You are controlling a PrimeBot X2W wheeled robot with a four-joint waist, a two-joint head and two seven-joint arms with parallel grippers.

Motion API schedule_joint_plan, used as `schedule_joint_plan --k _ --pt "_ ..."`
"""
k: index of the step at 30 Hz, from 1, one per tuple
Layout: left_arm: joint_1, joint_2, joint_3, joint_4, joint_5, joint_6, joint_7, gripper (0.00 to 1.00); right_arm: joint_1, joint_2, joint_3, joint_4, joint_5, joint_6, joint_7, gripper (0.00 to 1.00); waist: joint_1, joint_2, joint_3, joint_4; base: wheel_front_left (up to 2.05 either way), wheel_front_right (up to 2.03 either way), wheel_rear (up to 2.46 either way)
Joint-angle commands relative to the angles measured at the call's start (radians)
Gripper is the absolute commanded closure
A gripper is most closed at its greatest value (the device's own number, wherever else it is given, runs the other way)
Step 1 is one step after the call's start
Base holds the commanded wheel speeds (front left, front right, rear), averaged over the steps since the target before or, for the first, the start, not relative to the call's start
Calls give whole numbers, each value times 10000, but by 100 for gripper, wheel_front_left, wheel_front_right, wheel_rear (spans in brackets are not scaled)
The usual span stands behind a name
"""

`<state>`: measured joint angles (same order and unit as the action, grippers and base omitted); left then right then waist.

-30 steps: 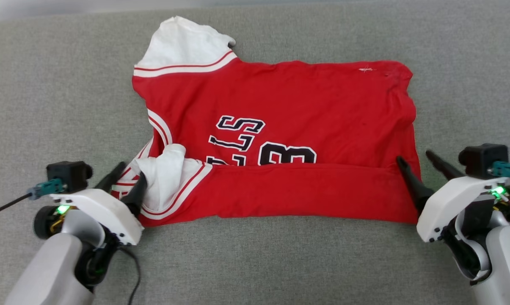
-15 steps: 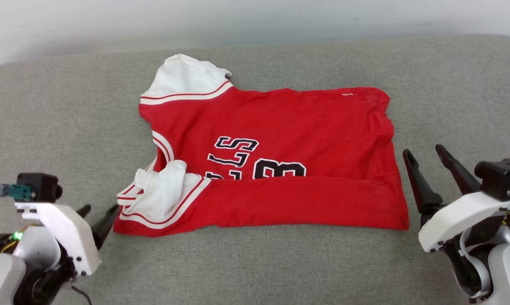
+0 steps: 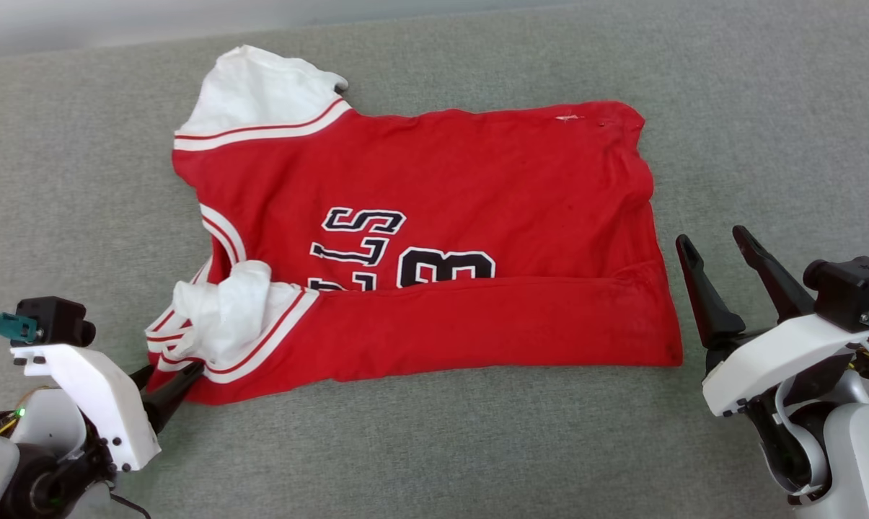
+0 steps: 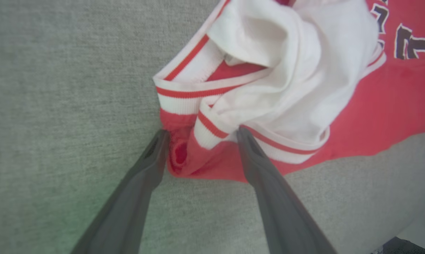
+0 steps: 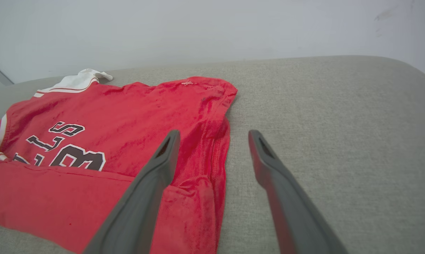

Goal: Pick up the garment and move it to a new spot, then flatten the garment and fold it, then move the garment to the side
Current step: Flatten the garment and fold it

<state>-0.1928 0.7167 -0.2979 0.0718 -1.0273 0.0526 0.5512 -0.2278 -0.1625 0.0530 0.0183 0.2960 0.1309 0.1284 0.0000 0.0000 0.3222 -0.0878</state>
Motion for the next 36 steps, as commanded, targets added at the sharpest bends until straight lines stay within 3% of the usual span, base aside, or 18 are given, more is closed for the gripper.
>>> schedule_joint_plan --k 1,2,3,4,5,6,14,21,22,28,36 --pt "33 -134 -236 257 -101 -54 226 0 -65 9 -10 -29 -83 -3 -61 0 0 0 134 -143 0 0 0" --pt "39 -209 -327 359 -183 -70 360 0 -87 3 -22 -34 -79 -3 -82 0 0 0 151 -175 0 0 0" --pt "81 -355 -390 439 -327 -102 480 38 -84 -3 -41 -24 -80 -3 -68 0 0 0 139 -199 0 0 0" --pt "113 -476 -457 495 -428 -144 596 66 -70 1 -93 -28 -78 -3 -81 0 0 0 113 -217 0 0 0" --pt "145 -566 -524 545 -506 -165 695 90 -44 10 -126 -40 -58 -3 -80 0 0 0 79 -228 0 0 0" --pt "206 -626 -611 579 -583 -203 797 100 -4 11 -175 -48 -34 -3 -56 0 0 0 36 -233 0 0 0" --pt "119 -534 -284 221 -322 -385 -61 100 303 -99 -815 -236 398 -3 399 0 0 0 -395 -6 0 0 0" --pt "109 -346 83 -506 -88 -278 -673 100 546 -401 -988 -398 883 -3 2606 0 0 0 -534 280 0 0 0" --pt "157 -218 149 -747 42 -207 -756 100 578 -558 -1017 -436 1006 -3 3624 0 0 0 -496 374 0 0 0" --pt "-12 -98 203 -1355 195 -69 -746 100 557 -504 -828 -357 1325 -3 6040 0 0 0 -95 665 0 0 0" --pt "-201 -179 101 -1556 180 -49 -656 100 -157 -341 -178 563 1459 -3 6555 0 0 0 358 721 0 0 0"
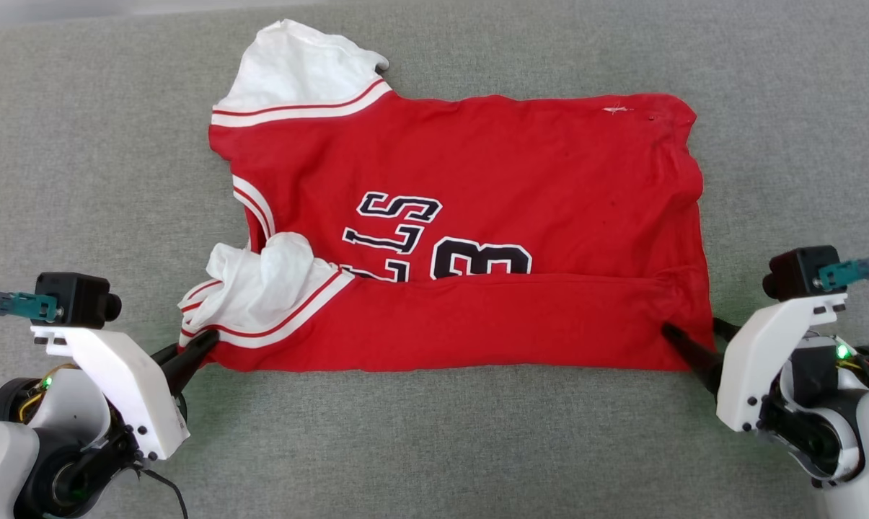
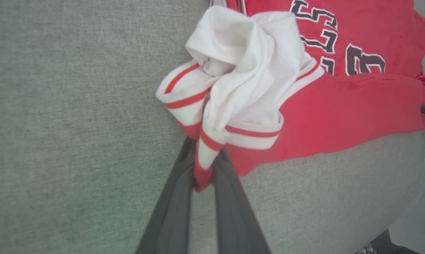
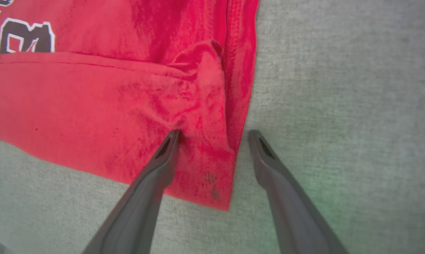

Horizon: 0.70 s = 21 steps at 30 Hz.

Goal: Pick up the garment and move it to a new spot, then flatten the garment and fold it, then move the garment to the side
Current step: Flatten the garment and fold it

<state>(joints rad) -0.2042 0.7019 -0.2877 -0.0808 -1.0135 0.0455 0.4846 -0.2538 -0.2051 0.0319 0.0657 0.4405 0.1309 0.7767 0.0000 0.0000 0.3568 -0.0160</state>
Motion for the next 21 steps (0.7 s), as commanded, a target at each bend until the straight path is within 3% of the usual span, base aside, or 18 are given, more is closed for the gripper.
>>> schedule_joint_plan --k 1,2,3,4,5,6,14,21 --pt "-101 -36 -7 -24 42 18 14 100 27 118 161 268 11 -3 99 0 0 0 49 3 0 0 0" --pt "-114 -42 -16 -2 44 14 10 100 -28 166 271 446 48 -3 92 0 0 0 70 4 0 0 0" --pt "-129 -44 -21 21 43 13 11 100 -72 212 391 621 98 -3 148 11 0 0 82 3 0 0 0" --pt "-146 -47 -22 35 38 12 6 100 -108 218 502 752 101 -2 187 56 0 0 91 0 0 0 0" --pt "-166 -61 -29 50 33 3 -4 100 -151 212 593 825 127 0 152 91 0 0 88 3 0 0 0" --pt "-175 -64 -30 67 33 -6 -17 100 -219 212 634 881 173 0 113 100 0 0 80 3 0 0 0" --pt "9 -210 -19 259 -55 -11 -225 100 -618 -178 605 843 247 -3 -45 100 0 0 -300 -20 0 0 0" --pt "799 -428 -74 363 -168 64 -567 100 -210 -464 768 828 399 -2 -121 100 0 0 -1646 8 0 0 0"
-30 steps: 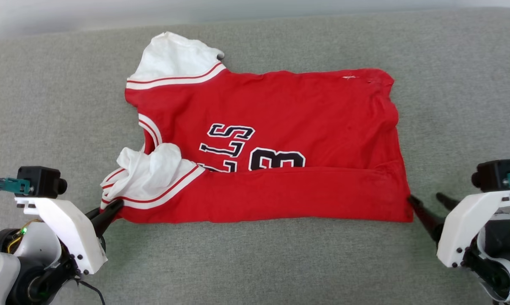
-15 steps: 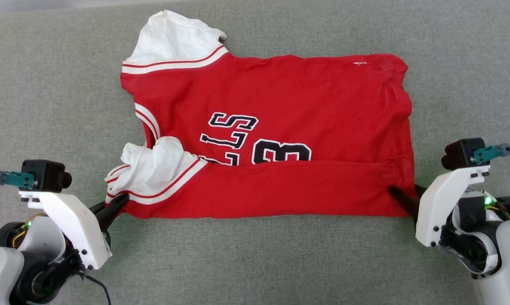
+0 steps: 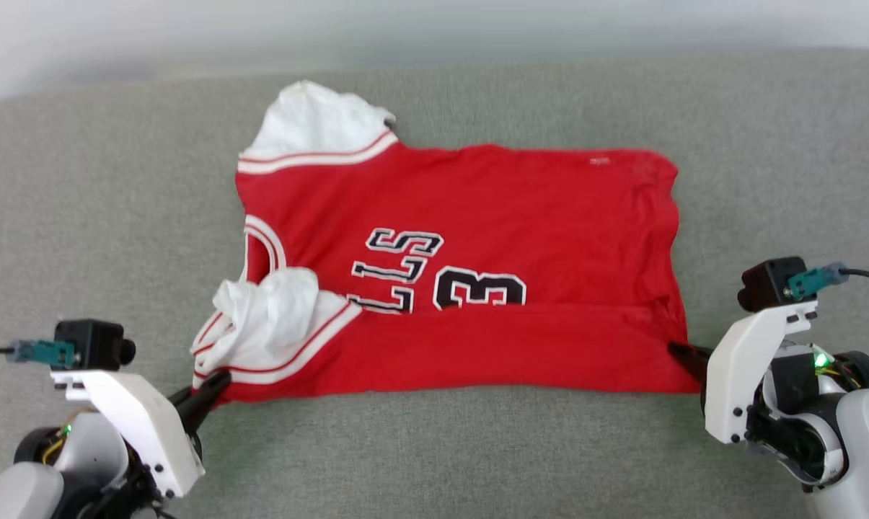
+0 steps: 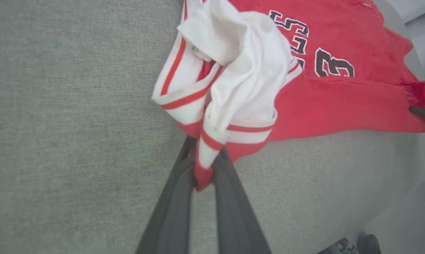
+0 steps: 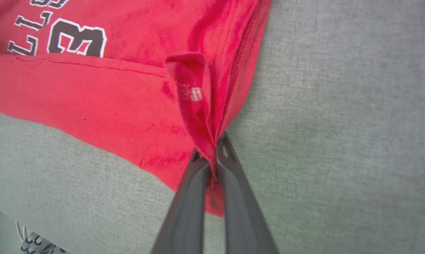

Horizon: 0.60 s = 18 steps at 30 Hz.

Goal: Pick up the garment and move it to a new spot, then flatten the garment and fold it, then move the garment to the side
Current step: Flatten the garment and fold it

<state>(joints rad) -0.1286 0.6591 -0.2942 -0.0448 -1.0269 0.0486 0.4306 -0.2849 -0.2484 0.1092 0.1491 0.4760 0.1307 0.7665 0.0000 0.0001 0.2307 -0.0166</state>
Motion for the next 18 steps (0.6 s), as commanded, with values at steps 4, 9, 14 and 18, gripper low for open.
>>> schedule_joint_plan --k 4,9,14,18 --pt "955 6 -30 -264 -88 314 -121 100 633 -253 21 -165 195 0 182 100 0 -1 -1433 118 0 0 0" --pt "1965 41 -22 -674 -228 717 -109 100 1454 -355 -197 -546 246 -1 465 100 0 -1 -1901 233 0 0 0" --pt "2783 -288 -93 -628 -526 888 -259 100 2495 -131 -582 -850 224 0 701 100 0 -1 -1991 312 0 0 0" --pt "2821 -535 -154 -218 -496 757 -543 100 2965 111 -845 -898 185 0 520 100 0 -1 -1850 307 0 0 0"
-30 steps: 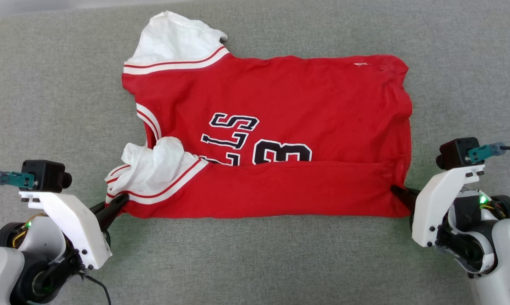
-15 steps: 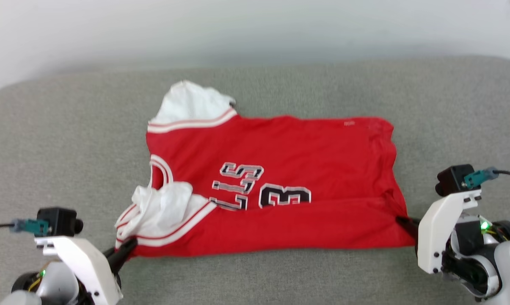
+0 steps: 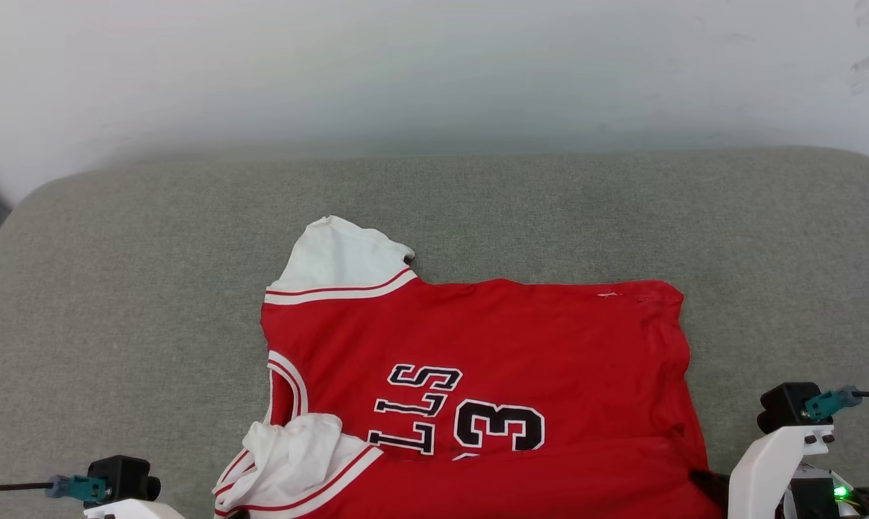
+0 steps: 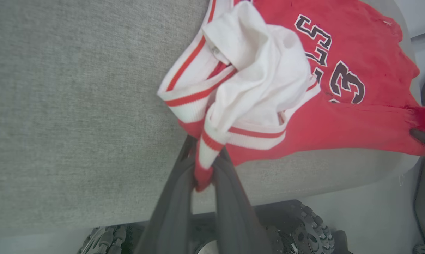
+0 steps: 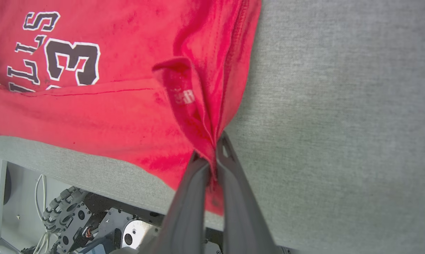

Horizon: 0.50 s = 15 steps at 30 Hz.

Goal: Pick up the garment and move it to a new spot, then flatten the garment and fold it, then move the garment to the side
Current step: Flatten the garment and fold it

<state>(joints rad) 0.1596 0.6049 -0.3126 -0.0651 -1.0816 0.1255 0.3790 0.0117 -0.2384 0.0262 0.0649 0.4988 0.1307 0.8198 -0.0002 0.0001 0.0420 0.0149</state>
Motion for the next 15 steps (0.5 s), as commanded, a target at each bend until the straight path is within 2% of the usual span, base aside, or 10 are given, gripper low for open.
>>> schedule_joint_plan --k 1,2,3,8,11,15 --pt "-135 -34 -25 113 99 -43 -63 100 83 51 -10 -46 -71 0 -120 98 2 -1 101 -20 0 0 0" --pt "-235 -86 -67 220 161 -82 -126 72 122 141 13 -45 20 0 -254 58 2 -1 157 -33 0 0 0" --pt "-367 -131 -75 314 218 -107 -190 0 122 179 38 -62 75 0 -436 0 2 -1 207 -42 0 0 0" --pt "-797 -204 -37 565 511 -246 -581 0 -67 -18 382 -337 -105 0 -1945 0 2 -1 338 -148 0 0 0" --pt "-1067 -124 90 431 862 -254 -1010 0 -297 -15 436 -651 -360 0 -3385 0 2 -1 350 -226 0 0 0" --pt "-1487 -105 261 138 1559 -44 -1815 0 -552 96 458 -974 -876 0 -5298 0 2 -1 326 -324 0 0 0"
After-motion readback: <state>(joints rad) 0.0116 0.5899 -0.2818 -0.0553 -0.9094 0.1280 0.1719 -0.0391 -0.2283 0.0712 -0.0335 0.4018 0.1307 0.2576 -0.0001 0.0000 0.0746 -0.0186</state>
